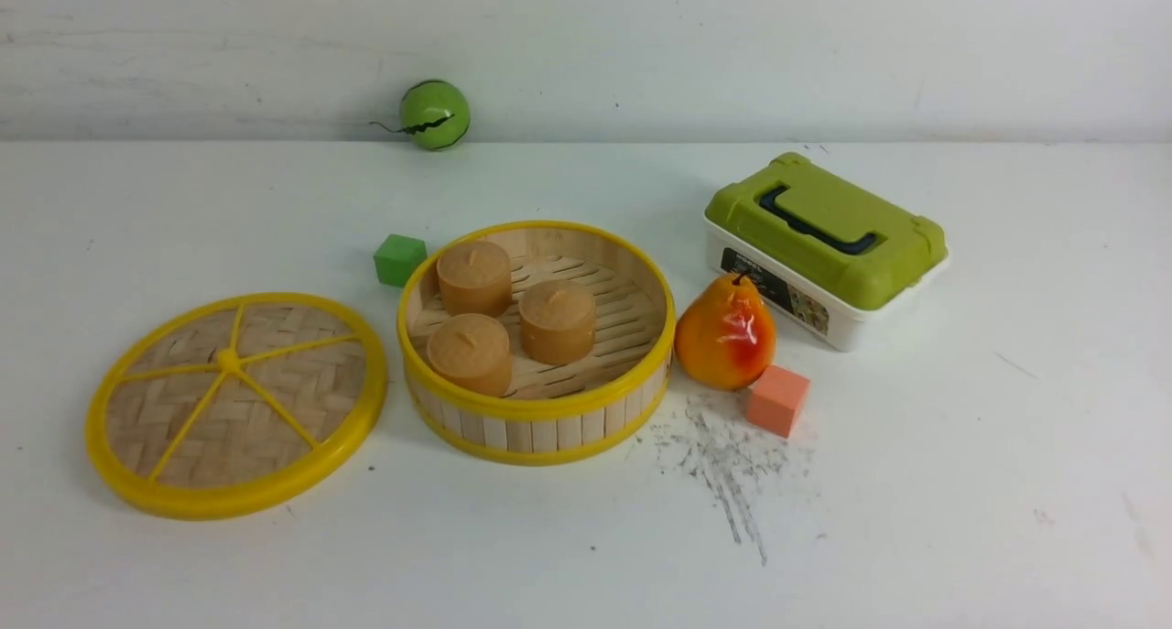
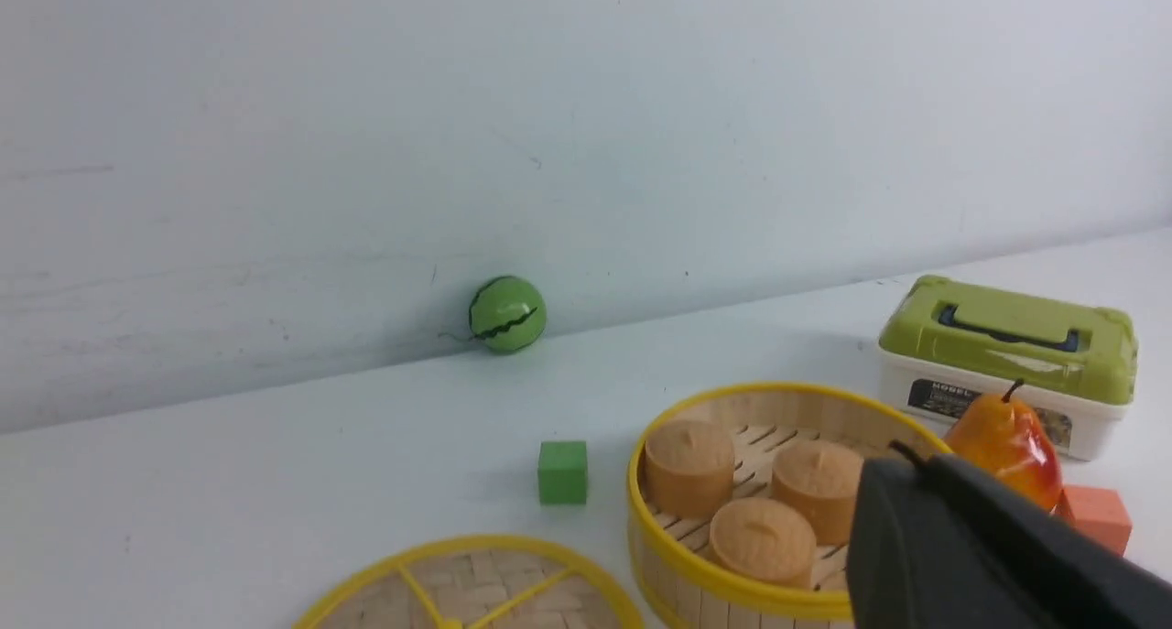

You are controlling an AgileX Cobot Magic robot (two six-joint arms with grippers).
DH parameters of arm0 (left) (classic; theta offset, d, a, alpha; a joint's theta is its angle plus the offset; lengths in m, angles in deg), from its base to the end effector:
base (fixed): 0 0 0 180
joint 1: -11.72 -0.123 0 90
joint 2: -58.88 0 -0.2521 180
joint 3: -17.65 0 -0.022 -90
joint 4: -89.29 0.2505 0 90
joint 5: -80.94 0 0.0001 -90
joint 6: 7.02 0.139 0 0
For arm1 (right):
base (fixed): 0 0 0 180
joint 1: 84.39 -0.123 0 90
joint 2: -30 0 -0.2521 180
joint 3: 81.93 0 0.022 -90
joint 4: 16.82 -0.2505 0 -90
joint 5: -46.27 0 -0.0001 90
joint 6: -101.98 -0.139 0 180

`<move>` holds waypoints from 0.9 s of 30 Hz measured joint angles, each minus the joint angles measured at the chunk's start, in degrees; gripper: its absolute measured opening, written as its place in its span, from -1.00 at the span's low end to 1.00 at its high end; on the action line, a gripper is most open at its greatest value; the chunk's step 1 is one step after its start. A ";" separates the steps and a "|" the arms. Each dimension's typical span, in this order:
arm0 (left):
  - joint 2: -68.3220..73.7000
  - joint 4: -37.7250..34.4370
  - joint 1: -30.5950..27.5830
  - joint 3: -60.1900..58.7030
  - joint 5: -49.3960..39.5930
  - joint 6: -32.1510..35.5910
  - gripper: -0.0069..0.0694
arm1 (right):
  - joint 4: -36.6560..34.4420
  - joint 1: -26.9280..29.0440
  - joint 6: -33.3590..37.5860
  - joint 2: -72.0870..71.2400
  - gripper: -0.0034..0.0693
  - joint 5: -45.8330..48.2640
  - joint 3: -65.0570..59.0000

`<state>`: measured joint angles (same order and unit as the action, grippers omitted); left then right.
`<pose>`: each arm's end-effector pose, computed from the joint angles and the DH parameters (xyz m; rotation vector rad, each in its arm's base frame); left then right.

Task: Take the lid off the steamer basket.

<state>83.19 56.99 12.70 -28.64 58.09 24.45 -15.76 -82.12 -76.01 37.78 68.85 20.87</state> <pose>0.1347 -0.0312 0.3302 0.1943 1.5645 -0.1608 0.1302 -0.0062 0.1589 -0.0069 1.8778 -0.0698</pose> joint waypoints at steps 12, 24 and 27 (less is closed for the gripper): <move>-6.06 -0.54 0.00 -19.00 2.34 0.25 -0.85 | 0.00 0.00 0.00 0.00 -0.25 0.00 0.00; -9.50 2.71 4.81 -23.92 11.19 0.39 -0.85 | 0.00 0.00 0.00 0.00 -0.25 0.00 0.00; -13.75 6.28 5.42 -28.72 18.03 -2.68 -0.85 | 0.00 0.00 0.00 0.00 -0.25 0.00 0.00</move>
<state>69.44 63.26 18.12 -57.36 76.12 21.77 -15.76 -82.12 -76.01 37.78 68.85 20.87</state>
